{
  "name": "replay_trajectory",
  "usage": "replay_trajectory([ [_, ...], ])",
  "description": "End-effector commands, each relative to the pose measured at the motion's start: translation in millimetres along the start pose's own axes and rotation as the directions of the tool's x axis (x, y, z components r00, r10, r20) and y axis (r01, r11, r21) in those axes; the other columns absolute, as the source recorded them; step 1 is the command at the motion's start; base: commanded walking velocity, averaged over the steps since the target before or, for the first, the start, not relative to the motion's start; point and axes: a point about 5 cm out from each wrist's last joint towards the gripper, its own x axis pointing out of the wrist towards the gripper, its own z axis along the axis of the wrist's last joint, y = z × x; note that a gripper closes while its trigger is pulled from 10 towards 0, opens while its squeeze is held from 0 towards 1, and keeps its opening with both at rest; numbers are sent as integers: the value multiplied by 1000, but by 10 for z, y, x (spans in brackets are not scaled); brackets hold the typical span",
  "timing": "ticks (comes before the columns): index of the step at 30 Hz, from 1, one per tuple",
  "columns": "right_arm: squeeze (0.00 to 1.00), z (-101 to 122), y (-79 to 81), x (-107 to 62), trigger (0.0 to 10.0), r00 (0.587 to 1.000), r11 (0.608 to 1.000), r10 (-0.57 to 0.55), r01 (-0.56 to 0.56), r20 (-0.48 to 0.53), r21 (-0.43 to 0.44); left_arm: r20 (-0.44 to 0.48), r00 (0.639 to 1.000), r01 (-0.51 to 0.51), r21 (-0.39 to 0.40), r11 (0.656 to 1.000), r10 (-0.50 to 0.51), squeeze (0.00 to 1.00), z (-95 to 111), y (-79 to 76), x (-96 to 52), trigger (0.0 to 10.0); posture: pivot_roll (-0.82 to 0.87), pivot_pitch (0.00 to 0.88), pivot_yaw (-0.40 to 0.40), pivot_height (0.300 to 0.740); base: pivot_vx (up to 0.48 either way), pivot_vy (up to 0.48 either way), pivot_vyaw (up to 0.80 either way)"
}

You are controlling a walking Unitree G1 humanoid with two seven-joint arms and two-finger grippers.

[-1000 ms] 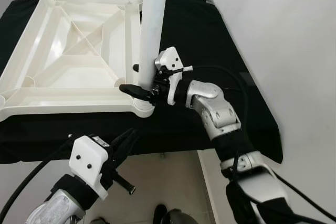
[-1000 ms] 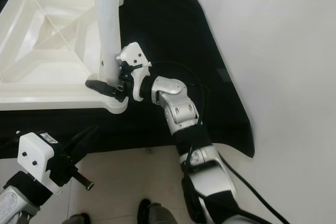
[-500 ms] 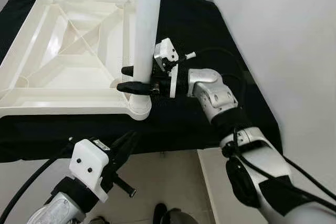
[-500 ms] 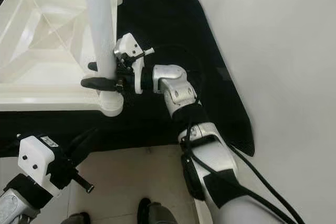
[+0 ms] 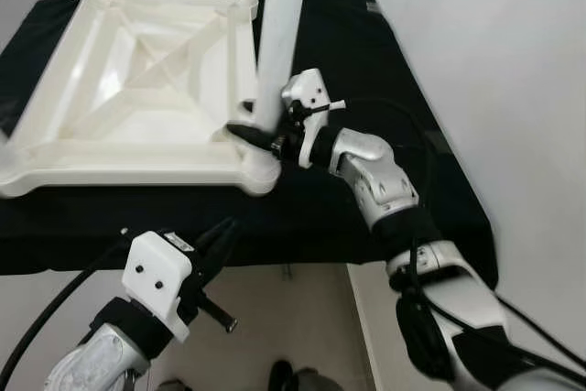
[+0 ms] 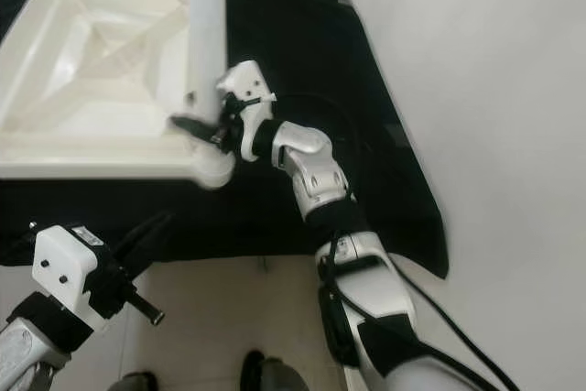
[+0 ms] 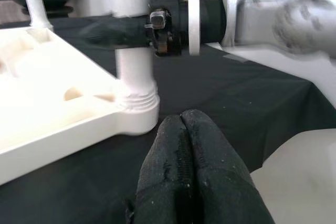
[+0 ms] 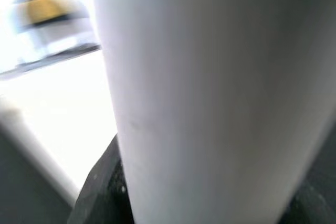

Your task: Building children table

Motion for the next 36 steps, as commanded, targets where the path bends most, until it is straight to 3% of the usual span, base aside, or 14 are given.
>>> replay_trajectory([
  [1, 0, -616, 54, -293, 0, 946, 991, -121, 134, -302, 22, -11, 1000, 17, -2, 1000, -17, 0, 15, -21, -25, 10000, 194, 246, -164, 740, 0, 0, 0],
  [11, 0, -400, 324, -41, 0, 969, 995, 31, -8, -246, 95, -1, 1000, 14, -24, 1000, -14, 0, 21, -68, -28, 10000, 194, 240, -179, 740, 0, 0, 0],
  [12, 0, -382, 339, -25, 9686, 968, 997, 31, -11, -250, 81, -1, 1000, 8, -23, 1000, -8, 0, 14, -58, -36, 10000, 194, 237, -182, 740, 0, 0, 0],
  [13, 0, -330, 348, 29, 10000, 970, 995, 65, -46, -234, 83, -1, 1000, 4, -21, 1000, -4, 0, 4, -46, -38, 10000, 185, 232, -180, 740, 0, 0, 0],
  [14, 933, -259, 368, 56, 10000, 973, 993, 88, -70, -215, 92, 0, 1000, 2, -21, 1000, -2, 0, -4, -38, -37, 10000, 184, 231, -181, 740, 0, 0, 0],
  [16, 933, -209, 384, 69, 10000, 974, 991, 104, -86, -200, 100, 0, 1000, 2, -21, 1000, -2, 0, -8, -34, -36, 10000, 183, 230, -182, 740, 0, 0, 0],
  [17, 1000, -111, 381, 111, 10000, 978, 988, 131, -114, -162, 108, 0, 1000, 3, -23, 1000, -3, 0, -15, -33, -35, 10000, 179, 229, -181, 740, 0, 0, 0],
  [21, 1000, 100, 410, 171, 10000, 975, 973, 216, -210, -48, 99, -2, 1000, 4, -24, 1000, -4, 0, -27, -31, -38, 10000, 179, 230, -178, 740, 0, 0, 0],
  [22, 0, 271, 481, 187, 10000, 903, 903, 427, -429, 52, 27, -4, 1000, 6, -25, 1000, -6, 0, -36, -32, -38, 10000, 183, 233, -176, 740, 0, 0, 0],
  [29, 0, 356, 469, 174, 10000, 737, 737, 675, -671, 37, -83, -8, 1000, 5, -24, 1000, -6, 0, -45, -30, -42, 10000, 191, 238, -179, 740, 0, 0, 0],
  [33, 0, 390, 429, 201, 10000, 695, 695, 718, -715, 31, -77, -10, 1000, 4, -21, 1000, -4, 0, -54, -24, -49, 10000, 196, 241, -179, 740, 0, 0, 0],
  [34, 0, 392, 416, 211, 3686, 685, 685, 728, -726, 31, -66, -11, 1000, 4, -19, 1000, -4, 0, -56, -21, -53, 10000, 199, 241, -178, 740, 0, 0, 0],
  [35, 0, 392, 416, 211, 3686, 685, 685, 728, -726, 31, -66, -11, 1000, 4, -19, 1000, -4, 0, -56, -21, -53, 10000, 199, 241, -178, 740, 0, 0, 0],
  [36, 0, 393, 405, 219, 1882, 676, 677, 736, -734, 31, -59, -12, 1000, 4, -18, 1000, -4, 0, -59, -19, -56, 10000, 199, 241, -178, 740, 0, 0, 0],
])
